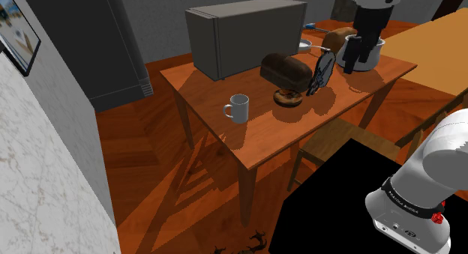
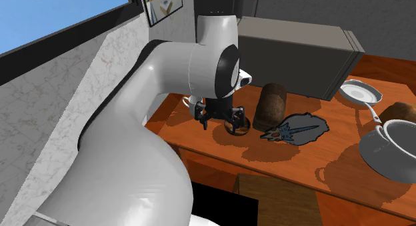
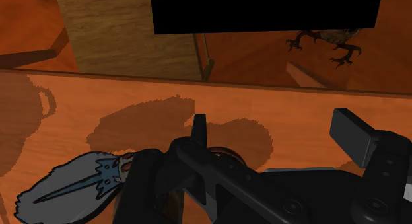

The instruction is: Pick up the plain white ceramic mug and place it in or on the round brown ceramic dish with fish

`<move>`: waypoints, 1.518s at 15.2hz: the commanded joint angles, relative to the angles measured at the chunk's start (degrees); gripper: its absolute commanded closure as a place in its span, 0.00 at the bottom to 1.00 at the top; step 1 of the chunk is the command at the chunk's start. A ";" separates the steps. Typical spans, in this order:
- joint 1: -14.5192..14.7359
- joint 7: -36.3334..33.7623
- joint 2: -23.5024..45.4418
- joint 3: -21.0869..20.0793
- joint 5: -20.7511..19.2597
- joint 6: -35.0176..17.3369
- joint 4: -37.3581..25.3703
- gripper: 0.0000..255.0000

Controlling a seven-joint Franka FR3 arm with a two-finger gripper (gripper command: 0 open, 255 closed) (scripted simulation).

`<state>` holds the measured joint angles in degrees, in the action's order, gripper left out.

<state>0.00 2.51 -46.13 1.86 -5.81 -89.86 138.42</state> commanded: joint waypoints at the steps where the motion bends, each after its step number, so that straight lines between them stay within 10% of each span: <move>1: 0.00 0.00 0.00 0.00 0.00 0.00 0.00 0.00; 23: 6.04 -2.14 38.80 -3.78 6.20 -38.07 -9.39 0.00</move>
<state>5.77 0.46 -9.32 -1.67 0.18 -126.71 130.28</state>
